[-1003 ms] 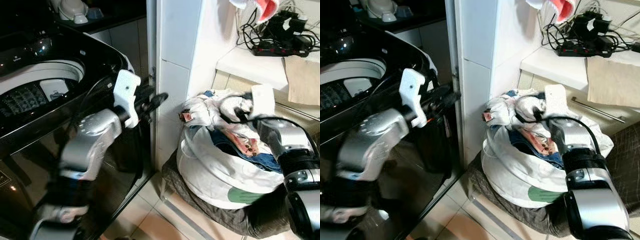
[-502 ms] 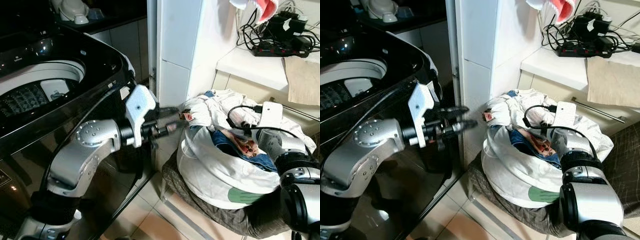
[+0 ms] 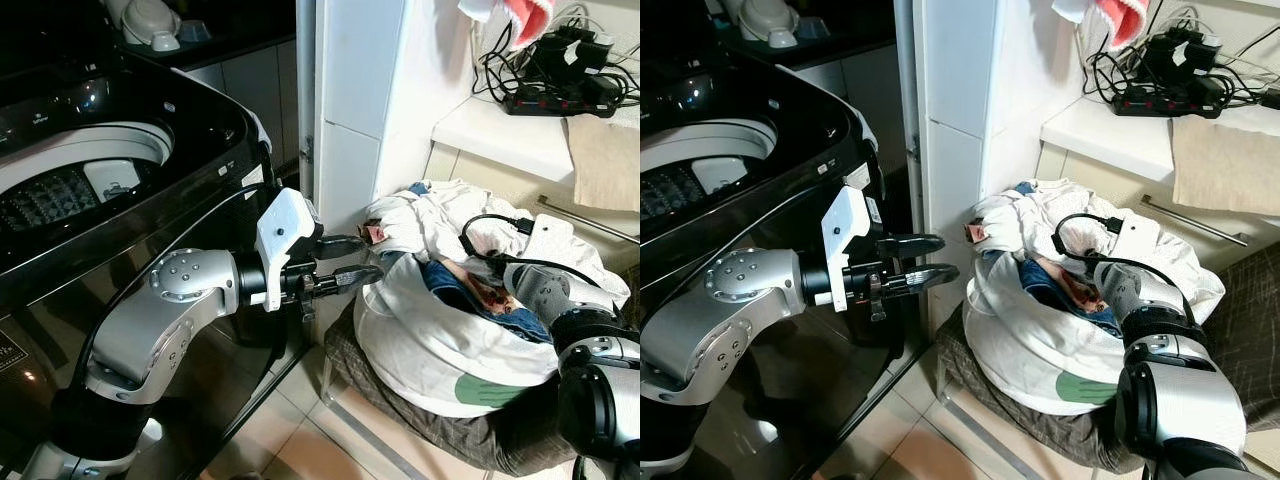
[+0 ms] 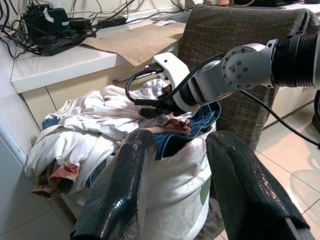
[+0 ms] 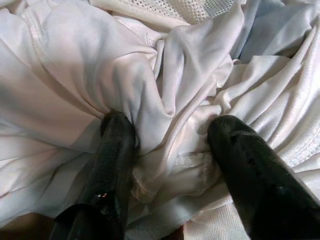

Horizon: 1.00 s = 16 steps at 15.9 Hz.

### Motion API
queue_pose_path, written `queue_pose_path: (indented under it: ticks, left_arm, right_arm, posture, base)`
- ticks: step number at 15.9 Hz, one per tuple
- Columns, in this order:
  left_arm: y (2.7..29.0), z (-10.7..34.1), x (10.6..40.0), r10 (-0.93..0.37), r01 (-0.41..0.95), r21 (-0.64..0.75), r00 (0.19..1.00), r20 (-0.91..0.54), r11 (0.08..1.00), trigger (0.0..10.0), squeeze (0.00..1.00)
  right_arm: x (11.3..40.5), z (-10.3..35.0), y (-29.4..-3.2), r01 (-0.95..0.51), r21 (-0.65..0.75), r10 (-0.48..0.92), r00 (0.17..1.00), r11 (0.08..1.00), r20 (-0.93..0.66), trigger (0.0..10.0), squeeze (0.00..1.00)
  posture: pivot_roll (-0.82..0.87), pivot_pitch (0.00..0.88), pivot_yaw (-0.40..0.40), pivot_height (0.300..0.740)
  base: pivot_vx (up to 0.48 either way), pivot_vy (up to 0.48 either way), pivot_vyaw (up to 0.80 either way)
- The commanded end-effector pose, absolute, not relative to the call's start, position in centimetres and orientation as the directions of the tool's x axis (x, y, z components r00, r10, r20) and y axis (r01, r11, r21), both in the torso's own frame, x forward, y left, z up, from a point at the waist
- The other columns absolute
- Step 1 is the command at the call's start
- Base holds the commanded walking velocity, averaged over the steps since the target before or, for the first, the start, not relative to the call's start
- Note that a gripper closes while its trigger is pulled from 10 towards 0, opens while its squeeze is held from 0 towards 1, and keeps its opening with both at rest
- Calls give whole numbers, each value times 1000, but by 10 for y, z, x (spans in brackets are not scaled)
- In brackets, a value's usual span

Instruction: Clothes washing

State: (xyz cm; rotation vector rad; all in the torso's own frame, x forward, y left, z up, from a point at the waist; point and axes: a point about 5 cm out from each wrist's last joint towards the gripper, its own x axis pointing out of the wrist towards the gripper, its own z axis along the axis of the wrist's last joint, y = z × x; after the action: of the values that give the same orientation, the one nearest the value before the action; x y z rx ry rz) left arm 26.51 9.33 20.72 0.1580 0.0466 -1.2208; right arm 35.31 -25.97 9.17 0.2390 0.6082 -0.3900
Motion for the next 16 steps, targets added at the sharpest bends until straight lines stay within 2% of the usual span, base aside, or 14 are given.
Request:
queue_pose_path:
  ticks: [1,11,16]
  left_arm:
    - [93,207,264,-932,940,96,339,-131,328,10000,0]
    - [95,209,267,-920,929,93,369,-132,359,10000,0]
    - [97,214,277,-896,900,105,433,-95,423,10000,0]
  right_arm:
    - [351,86,-257,436,142,-261,735,889,-626,0,0]
    - [352,88,-258,442,178,-255,752,879,-608,0,0]
    - [359,104,-265,436,191,-273,790,880,-549,0,0]
  posture:
    - [-4,0,2,740]
    - [-4,0,3,740]
    - [-12,0,6,740]
  base:
    - [0,0,0]
    - [0,0,0]
    - [0,0,0]
